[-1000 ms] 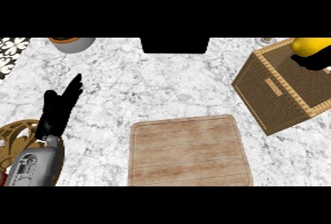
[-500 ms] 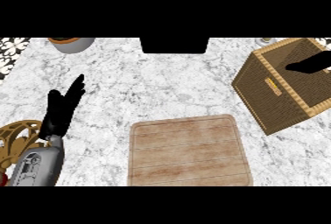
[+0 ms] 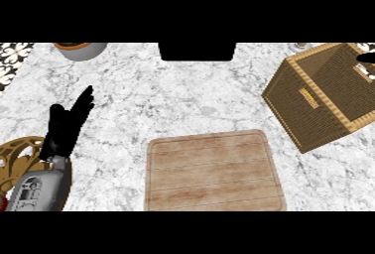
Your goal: Pick the lemon from the cutting board and place it in the basket
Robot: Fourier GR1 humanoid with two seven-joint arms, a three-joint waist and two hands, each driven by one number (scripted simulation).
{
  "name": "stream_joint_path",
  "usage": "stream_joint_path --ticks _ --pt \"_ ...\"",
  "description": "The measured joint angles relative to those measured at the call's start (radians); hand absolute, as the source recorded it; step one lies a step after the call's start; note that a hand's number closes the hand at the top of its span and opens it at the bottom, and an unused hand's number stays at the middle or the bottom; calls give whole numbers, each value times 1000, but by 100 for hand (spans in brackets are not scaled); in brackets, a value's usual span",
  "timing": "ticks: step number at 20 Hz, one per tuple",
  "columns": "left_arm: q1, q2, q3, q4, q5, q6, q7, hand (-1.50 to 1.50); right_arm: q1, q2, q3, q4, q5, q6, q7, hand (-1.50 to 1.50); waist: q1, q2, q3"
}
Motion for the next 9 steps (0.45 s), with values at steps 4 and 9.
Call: stream_joint_path --ticks 4,9 --pt "-1 -12 -7 6 -11 13 -3 0 22 -81 -97 55 -60 13 3 -150 -4 1 0" --pt "2 -6 -6 -16 -9 7 7 0 90 -212 -200 183 -128 79 -93 -150 -2 2 1"
